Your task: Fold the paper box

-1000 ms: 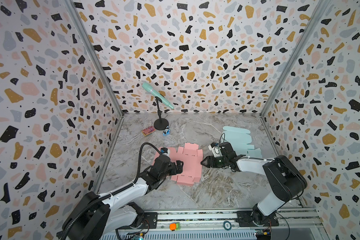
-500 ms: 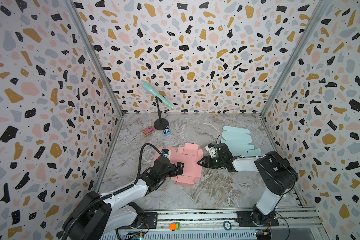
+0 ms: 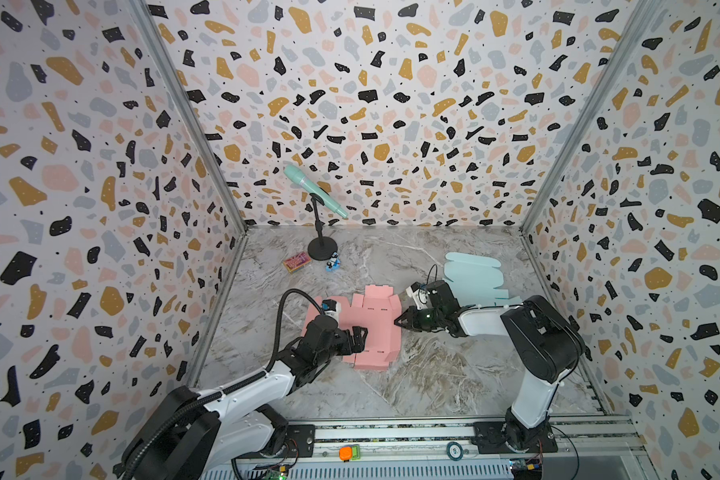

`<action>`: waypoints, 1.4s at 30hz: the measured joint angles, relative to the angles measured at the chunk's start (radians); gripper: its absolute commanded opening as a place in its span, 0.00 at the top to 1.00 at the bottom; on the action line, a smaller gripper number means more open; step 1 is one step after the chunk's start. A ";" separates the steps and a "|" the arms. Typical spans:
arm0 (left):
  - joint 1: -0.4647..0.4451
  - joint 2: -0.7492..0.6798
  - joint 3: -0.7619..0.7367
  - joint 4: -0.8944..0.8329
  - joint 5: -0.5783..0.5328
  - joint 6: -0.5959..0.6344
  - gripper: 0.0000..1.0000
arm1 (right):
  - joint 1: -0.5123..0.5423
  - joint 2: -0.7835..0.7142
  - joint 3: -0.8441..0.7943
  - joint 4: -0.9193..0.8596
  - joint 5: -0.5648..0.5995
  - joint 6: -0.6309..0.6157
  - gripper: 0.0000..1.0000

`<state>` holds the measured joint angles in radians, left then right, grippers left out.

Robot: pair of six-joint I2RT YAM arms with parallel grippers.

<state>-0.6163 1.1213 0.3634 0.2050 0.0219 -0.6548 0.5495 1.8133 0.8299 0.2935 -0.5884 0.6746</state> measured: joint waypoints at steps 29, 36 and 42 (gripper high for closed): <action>0.006 -0.047 0.010 -0.057 -0.008 -0.004 0.00 | -0.031 0.042 0.045 -0.079 -0.037 -0.093 0.74; 0.006 -0.046 0.010 -0.059 -0.007 -0.004 0.00 | -0.031 0.043 0.022 -0.046 -0.043 -0.057 0.86; 0.007 -0.046 0.027 -0.083 -0.004 -0.002 0.06 | -0.026 0.032 0.044 -0.097 -0.040 -0.099 0.95</action>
<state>-0.6094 1.0752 0.3904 0.1219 0.0181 -0.6563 0.5232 1.8458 0.8738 0.1967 -0.6289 0.5758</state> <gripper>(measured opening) 0.974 0.067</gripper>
